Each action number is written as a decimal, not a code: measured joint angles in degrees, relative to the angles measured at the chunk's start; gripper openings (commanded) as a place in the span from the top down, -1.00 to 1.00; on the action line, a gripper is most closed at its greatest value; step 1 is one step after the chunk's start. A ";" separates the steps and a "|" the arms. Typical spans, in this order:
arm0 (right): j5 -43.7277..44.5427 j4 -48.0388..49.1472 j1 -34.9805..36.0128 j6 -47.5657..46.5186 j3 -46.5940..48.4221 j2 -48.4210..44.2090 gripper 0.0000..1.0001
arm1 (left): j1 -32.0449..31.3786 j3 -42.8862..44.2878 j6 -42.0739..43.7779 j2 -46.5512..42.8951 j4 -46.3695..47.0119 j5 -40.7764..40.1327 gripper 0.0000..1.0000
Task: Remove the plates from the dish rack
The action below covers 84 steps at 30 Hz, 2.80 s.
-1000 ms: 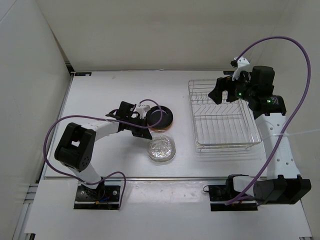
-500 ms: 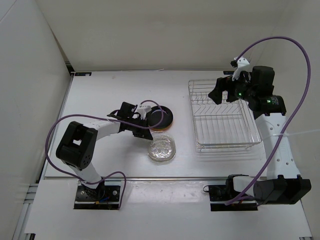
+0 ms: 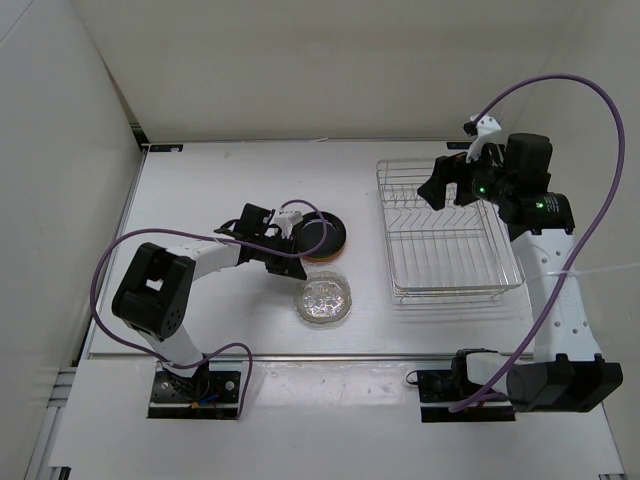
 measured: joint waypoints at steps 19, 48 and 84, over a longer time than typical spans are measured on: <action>-0.74 0.00 -0.22 0.13 -0.04 -0.02 -1.00 | 0.00 2.32 -0.09 -0.24 -0.68 0.09 0.24; -1.90 0.00 -0.22 0.15 -0.13 -1.62 -1.00 | 0.00 2.34 1.79 -0.98 -1.88 -3.76 -0.01; 19.39 -0.04 -6.93 0.13 2.47 7.50 -1.00 | 29.24 33.53 10.97 -9.46 -20.61 -29.59 -1.00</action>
